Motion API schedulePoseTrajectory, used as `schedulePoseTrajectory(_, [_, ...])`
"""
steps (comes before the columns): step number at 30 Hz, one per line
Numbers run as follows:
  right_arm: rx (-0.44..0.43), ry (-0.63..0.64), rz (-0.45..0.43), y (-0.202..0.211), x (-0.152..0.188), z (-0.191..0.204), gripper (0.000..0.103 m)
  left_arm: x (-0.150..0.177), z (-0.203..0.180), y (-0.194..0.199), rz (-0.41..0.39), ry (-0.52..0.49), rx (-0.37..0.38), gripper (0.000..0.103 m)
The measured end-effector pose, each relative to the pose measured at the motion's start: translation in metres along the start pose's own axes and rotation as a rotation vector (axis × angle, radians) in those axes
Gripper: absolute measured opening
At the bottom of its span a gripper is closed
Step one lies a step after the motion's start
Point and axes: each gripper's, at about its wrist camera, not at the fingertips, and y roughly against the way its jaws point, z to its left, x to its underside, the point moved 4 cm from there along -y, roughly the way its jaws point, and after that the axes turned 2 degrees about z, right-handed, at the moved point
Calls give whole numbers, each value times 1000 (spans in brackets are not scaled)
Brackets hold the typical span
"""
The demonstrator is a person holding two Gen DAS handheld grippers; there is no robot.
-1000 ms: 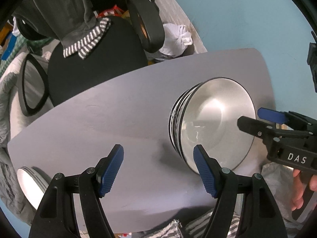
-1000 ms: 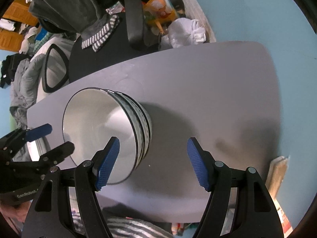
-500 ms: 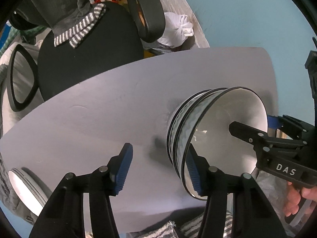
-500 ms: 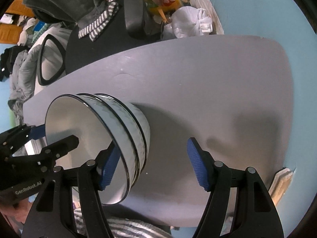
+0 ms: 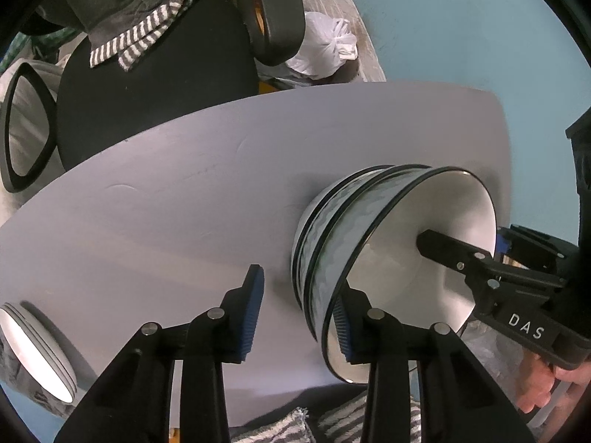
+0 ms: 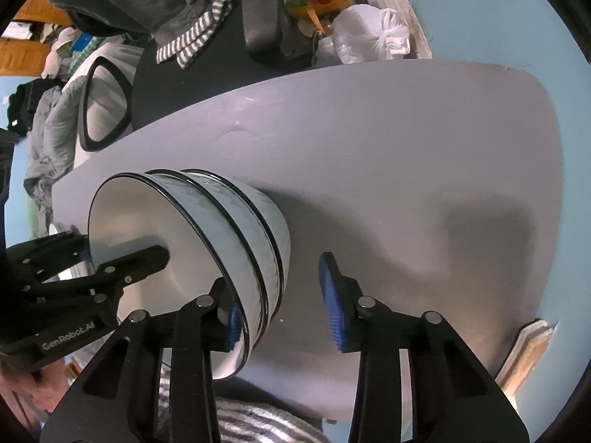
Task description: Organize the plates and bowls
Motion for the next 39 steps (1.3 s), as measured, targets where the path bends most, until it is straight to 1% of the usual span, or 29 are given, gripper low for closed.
schedulePoseTrajectory(2, [-12, -7, -1, 0, 0, 0, 35, 0, 0, -1, 4, 7, 19, 30])
schedulePoseTrajectory(3, [-18, -13, 0, -1, 0, -1, 35, 0, 0, -1, 7, 13, 35, 25])
schedulePoseTrajectory(4, [-22, -17, 0, -1, 0, -2, 35, 0, 0, -1, 9, 16, 43, 23])
schedulePoseTrajectory(9, [-35, -32, -3, -1, 0, -3, 35, 1, 2, -2, 7, 41, 64, 21])
schedulePoseTrajectory(14, [-38, -49, -10, -2, 0, -3, 34, 4, 2, -1, -11, 36, 62, 21])
schedulePoseTrajectory(18, [-58, -71, -6, -3, 0, -4, 34, 6, 5, -2, -1, 39, 86, 21])
schedulePoseTrajectory(21, [-73, -58, 13, -4, -1, 2, 24, 7, 2, -1, -7, 11, 70, 21])
schedulePoseTrajectory(23, [-33, -33, 11, -4, 0, 7, 24, 9, -1, -1, -22, -6, 45, 21])
schedulePoseTrajectory(26, [5, -13, 9, -3, 0, 12, 25, 9, 0, 0, -28, 11, 55, 21])
schedulePoseTrajectory(29, [22, -8, 8, -4, 0, 13, 25, 9, 2, 0, -33, 21, 63, 20])
schedulePoseTrajectory(35, [60, 10, -4, -5, 1, 17, 23, 9, 0, 0, -39, 19, 45, 20])
schedulePoseTrajectory(39, [70, -1, -14, -3, 3, 14, 18, 9, 0, 0, -34, 17, 55, 20])
